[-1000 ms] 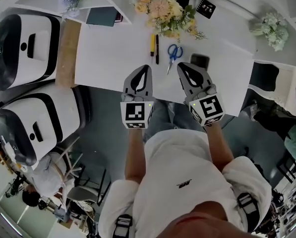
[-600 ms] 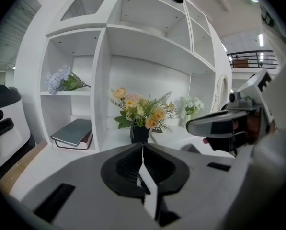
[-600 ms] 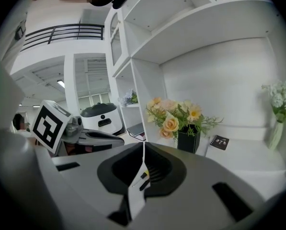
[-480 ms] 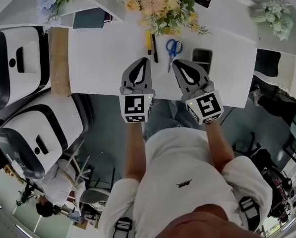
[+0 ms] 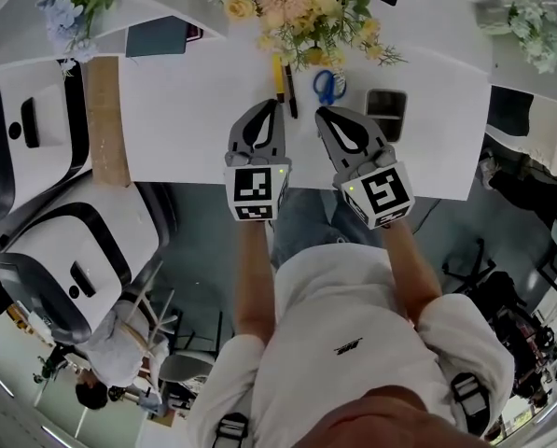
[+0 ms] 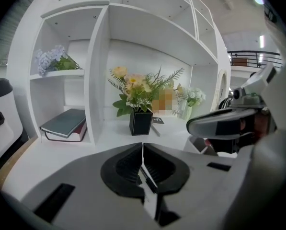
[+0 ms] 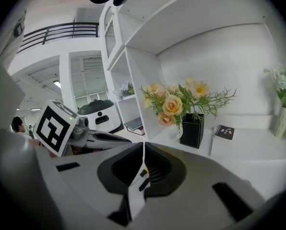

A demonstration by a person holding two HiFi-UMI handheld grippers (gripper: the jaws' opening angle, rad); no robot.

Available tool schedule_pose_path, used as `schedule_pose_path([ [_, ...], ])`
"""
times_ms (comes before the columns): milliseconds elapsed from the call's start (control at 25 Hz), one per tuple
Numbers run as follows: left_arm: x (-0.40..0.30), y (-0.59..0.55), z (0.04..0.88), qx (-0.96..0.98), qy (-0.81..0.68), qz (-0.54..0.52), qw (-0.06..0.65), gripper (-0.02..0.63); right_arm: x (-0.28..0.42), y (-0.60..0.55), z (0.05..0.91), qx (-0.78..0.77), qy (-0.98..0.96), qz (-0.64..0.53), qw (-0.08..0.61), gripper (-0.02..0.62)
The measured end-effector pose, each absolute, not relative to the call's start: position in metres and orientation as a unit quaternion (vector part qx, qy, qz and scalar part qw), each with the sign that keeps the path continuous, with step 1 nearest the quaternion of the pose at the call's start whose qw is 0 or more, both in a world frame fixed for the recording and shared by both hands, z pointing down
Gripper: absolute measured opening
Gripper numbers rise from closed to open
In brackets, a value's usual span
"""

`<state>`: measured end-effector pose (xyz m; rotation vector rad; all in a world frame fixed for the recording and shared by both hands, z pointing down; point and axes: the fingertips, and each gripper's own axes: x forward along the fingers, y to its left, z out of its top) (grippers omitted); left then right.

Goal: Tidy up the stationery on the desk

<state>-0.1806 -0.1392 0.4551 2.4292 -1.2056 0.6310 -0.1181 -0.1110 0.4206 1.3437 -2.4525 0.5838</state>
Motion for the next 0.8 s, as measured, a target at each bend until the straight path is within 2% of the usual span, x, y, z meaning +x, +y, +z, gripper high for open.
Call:
schedule_pose_path([
  [800,-0.174,-0.176,0.526,0.846,-0.404,0.276,0.211,0.000,-0.131,-0.130,0.464,0.473,-0.841,0.218,0.148,0.000],
])
